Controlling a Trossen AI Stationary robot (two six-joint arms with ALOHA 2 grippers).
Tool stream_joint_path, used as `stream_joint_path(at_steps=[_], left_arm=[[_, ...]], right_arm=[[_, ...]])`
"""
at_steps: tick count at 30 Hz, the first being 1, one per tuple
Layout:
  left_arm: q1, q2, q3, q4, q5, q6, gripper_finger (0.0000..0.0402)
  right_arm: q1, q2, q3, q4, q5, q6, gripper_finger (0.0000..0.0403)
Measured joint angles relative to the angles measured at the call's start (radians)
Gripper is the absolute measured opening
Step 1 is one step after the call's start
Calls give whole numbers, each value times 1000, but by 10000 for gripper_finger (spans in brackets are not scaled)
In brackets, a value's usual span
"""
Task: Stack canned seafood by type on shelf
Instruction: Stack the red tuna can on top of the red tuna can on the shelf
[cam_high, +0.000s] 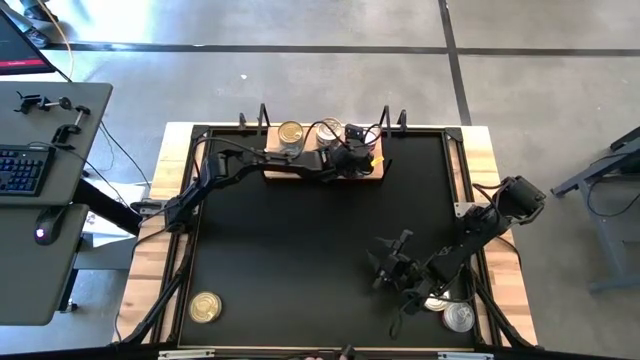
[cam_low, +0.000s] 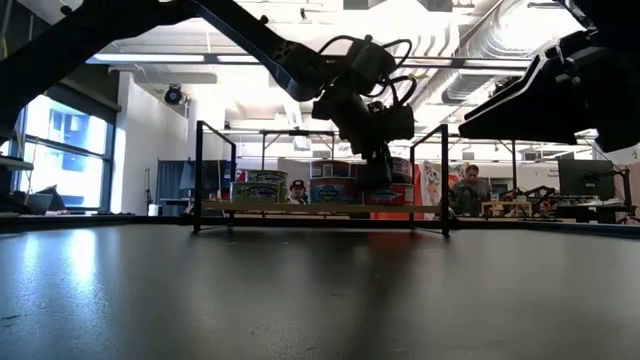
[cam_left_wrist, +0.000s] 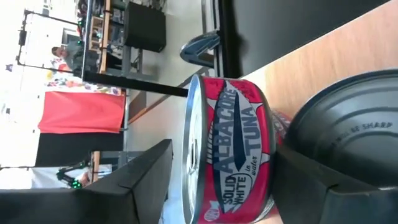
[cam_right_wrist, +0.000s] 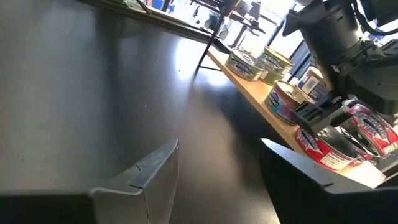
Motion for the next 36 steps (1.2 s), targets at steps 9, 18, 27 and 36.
stream_joint_path(at_steps=[9,18,27,36], left_arm=[[9,-2,0,-72,-3,-23,258],[11,-5,75,-173,-10,-71,260],[19,-5,117,-292,-19,-98,260],[32,-5,117,-326,-63,-126,260]], right_arm=[[-44,0,0,-3,-45,23,208],[-66,0,0,-15,-93,24,208],[-66,0,0,-16,-98,25,208],[-65,0,0,-18,-98,23,208]])
